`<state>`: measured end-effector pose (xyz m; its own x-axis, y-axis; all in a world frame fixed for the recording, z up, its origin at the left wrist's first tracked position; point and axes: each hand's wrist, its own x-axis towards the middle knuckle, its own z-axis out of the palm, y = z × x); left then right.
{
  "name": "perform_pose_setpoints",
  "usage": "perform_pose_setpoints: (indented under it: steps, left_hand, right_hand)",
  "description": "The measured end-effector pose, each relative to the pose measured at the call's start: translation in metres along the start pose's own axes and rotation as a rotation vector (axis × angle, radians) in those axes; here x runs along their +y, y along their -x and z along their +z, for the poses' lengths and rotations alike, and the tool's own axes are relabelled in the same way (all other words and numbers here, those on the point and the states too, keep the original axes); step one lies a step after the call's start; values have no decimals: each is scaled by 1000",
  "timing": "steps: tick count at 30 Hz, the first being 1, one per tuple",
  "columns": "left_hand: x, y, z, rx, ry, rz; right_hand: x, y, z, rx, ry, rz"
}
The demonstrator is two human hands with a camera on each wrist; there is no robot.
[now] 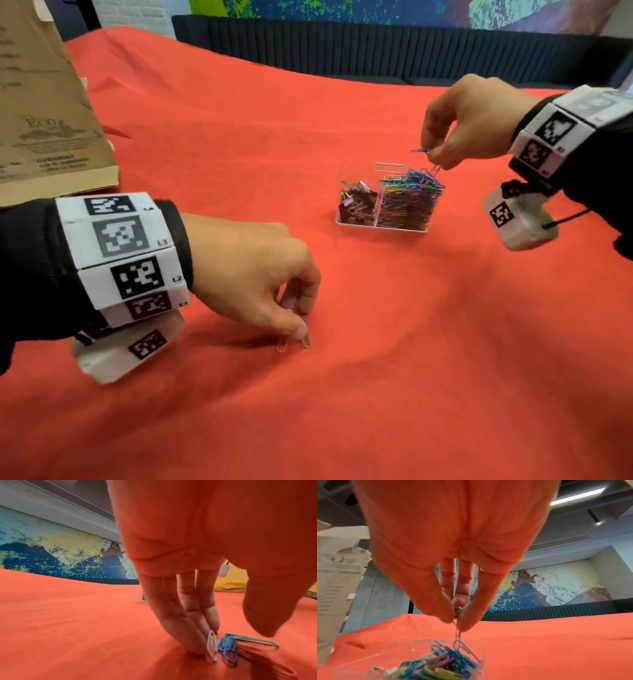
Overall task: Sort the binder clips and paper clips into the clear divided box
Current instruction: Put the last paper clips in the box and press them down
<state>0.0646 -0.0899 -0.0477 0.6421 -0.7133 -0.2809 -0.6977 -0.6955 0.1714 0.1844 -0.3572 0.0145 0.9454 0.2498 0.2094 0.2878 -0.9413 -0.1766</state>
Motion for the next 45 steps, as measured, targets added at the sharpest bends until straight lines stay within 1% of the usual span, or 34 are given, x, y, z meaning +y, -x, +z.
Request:
perform_pose_setpoints:
  steps: [3, 6, 12, 17, 23, 25, 26, 29, 31, 33, 35, 38, 41, 45]
  left_hand:
    - [2, 1, 1, -30, -49, -23]
    - [5, 1, 3, -67, -51, -14]
    - [11, 0, 2, -62, -76, -2]
    - [14, -3, 3, -51, -75, -27]
    - [17, -13, -9, -29, -109, -38]
    - [17, -19, -22, 17, -99, -45]
    - [16, -23, -31, 64, -95, -46]
    - [8, -48, -61, 282, -88, -51]
    - [1, -74, -80, 432, -66, -94]
    - [-4, -102, -93, 528, -31, -142]
    - [-6, -127, -101, 551, 2, -174]
    - [-6, -153, -104, 551, -14, -199]
    - [-7, -166, -101, 541, -19, -196]
    - [-11, -169, -97, 546, 24, -161]
  right_hand:
    - [2, -10, 10, -50, 36, -14]
    - [5, -14, 15, -53, 70, -42]
    - [9, -9, 9, -83, 38, -45]
    - [13, -3, 5, -50, -14, -20]
    - [12, 5, 6, -15, 13, -79]
    - [10, 9, 6, -3, 13, -104]
    - [10, 10, 6, 2, 12, -114]
    - [11, 9, 6, 15, 19, -128]
    - [13, 7, 6, 13, 17, -117]
    - [15, 6, 8, 4, -11, -107]
    - [16, 6, 10, -7, -25, -113]
    - [20, 4, 14, -33, -54, -119]
    - [26, 5, 17, -42, -66, -127]
    - [30, 8, 16, -20, -41, -139]
